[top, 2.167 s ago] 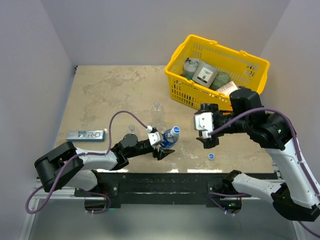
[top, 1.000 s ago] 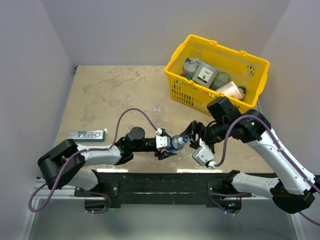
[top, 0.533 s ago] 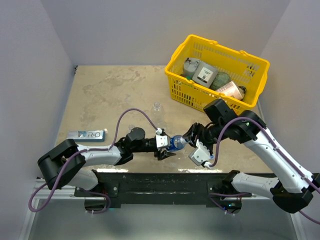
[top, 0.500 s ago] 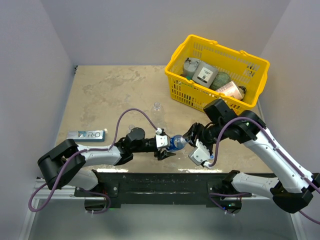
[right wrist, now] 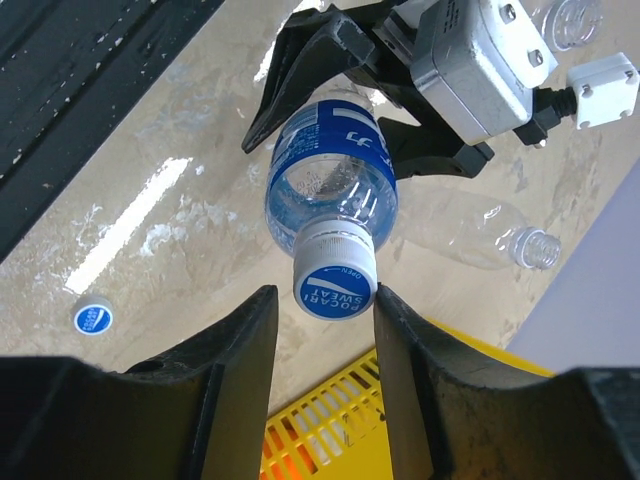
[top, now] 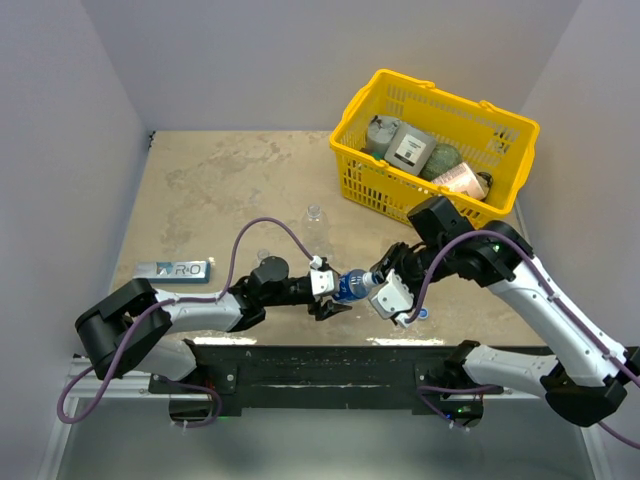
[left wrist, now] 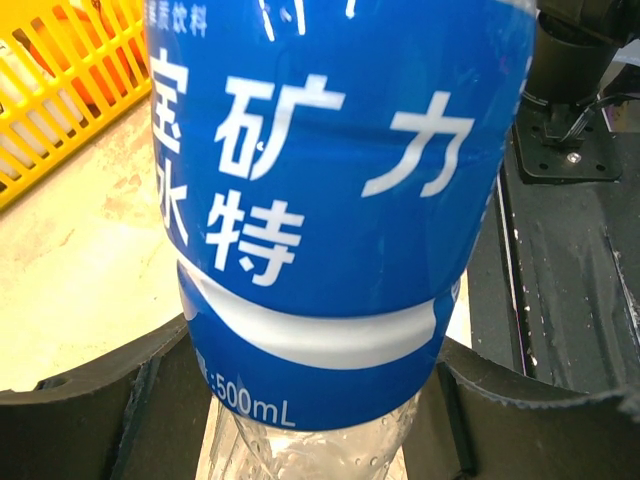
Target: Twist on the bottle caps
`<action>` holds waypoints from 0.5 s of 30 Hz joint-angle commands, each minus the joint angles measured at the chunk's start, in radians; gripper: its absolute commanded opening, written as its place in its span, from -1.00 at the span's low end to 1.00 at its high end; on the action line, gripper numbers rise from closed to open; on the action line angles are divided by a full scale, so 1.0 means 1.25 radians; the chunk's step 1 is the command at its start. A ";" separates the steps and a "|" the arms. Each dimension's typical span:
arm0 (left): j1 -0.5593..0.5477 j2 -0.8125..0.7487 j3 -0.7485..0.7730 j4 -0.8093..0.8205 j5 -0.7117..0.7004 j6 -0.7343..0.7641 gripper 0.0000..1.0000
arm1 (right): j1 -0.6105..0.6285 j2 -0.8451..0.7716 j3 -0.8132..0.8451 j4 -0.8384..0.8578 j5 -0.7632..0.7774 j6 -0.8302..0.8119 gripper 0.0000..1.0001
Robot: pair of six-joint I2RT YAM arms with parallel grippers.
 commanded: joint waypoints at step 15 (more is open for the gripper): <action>0.005 -0.016 0.028 0.054 -0.047 -0.008 -1.00 | 0.007 0.067 0.075 -0.096 -0.122 0.159 -0.58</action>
